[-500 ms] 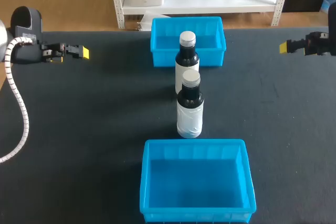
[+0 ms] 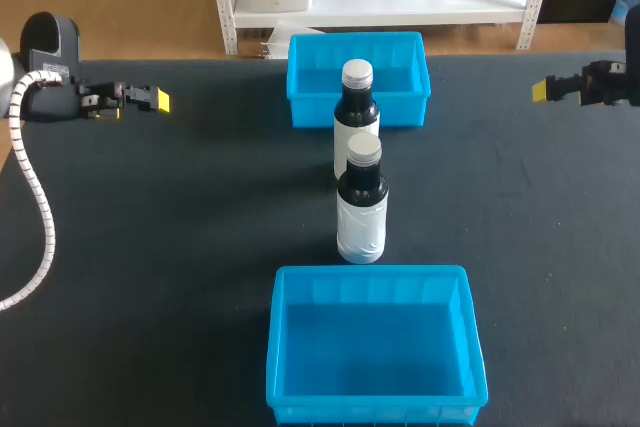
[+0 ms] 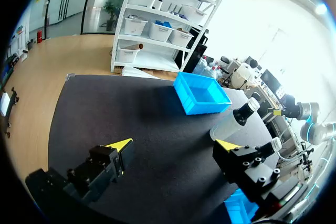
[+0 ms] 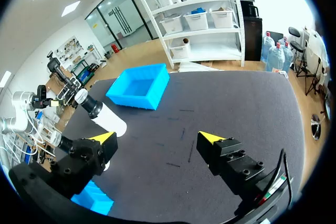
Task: Pick up the bottle, and place it in the far bin if it is heavy, or in the near bin if it is light.
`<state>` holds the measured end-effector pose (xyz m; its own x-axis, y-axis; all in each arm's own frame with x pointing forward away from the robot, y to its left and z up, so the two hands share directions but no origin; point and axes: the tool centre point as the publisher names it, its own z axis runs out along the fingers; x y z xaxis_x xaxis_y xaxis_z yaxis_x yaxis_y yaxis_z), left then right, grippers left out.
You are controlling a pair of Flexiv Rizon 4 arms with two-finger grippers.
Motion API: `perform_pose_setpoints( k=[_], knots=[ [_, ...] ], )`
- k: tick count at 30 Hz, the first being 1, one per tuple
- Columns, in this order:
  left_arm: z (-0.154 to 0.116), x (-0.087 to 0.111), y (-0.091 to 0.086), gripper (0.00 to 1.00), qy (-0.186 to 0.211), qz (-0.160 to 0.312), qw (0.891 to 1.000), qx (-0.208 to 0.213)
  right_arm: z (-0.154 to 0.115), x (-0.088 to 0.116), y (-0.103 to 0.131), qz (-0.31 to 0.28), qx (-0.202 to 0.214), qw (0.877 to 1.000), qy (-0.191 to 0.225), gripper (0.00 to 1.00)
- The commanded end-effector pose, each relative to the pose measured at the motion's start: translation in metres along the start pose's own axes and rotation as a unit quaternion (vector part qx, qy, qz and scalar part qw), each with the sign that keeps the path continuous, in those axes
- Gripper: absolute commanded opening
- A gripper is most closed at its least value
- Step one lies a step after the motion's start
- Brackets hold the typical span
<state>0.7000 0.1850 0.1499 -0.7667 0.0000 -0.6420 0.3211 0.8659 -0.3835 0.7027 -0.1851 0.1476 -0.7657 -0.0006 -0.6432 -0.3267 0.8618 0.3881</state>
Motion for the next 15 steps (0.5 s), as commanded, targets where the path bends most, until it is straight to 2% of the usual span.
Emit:
perform_pose_setpoints(
  k=[1,4,9,11,13,14,15],
  knots=[
    [0.0,0.0,0.0,1.0,0.0,0.0,1.0,0.0,-0.002,-0.003,0.004,-0.056,-0.029,0.998,-0.001,1.0],
    [0.0,0.0,0.0,1.0,0.0,0.0,1.0,0.0,0.003,-0.006,0.004,-0.119,-0.088,0.989,0.012,1.0],
    [0.0,0.0,0.0,1.0,0.0,0.0,1.0,0.0,0.005,-0.009,0.004,-0.212,-0.173,0.961,0.033,1.0],
    [0.0,0.0,0.0,1.0,0.0,0.0,1.0,0.0,0.003,-0.009,0.006,-0.264,-0.223,0.937,0.052,1.0],
    [0.0,0.0,0.0,1.0,0.0,0.0,1.0,0.0,-0.003,-0.005,0.012,-0.321,-0.286,0.899,0.081,1.0],
    [0.0,0.0,0.0,1.0,0.0,0.0,1.0,0.0,-0.008,-0.003,0.012,-0.335,-0.307,0.886,0.093,1.0],
    [0.0,0.0,0.0,1.0,0.0,0.0,1.0,0.0,-0.008,-0.003,0.012,-0.335,-0.307,0.886,0.093,1.0]
  ],
)
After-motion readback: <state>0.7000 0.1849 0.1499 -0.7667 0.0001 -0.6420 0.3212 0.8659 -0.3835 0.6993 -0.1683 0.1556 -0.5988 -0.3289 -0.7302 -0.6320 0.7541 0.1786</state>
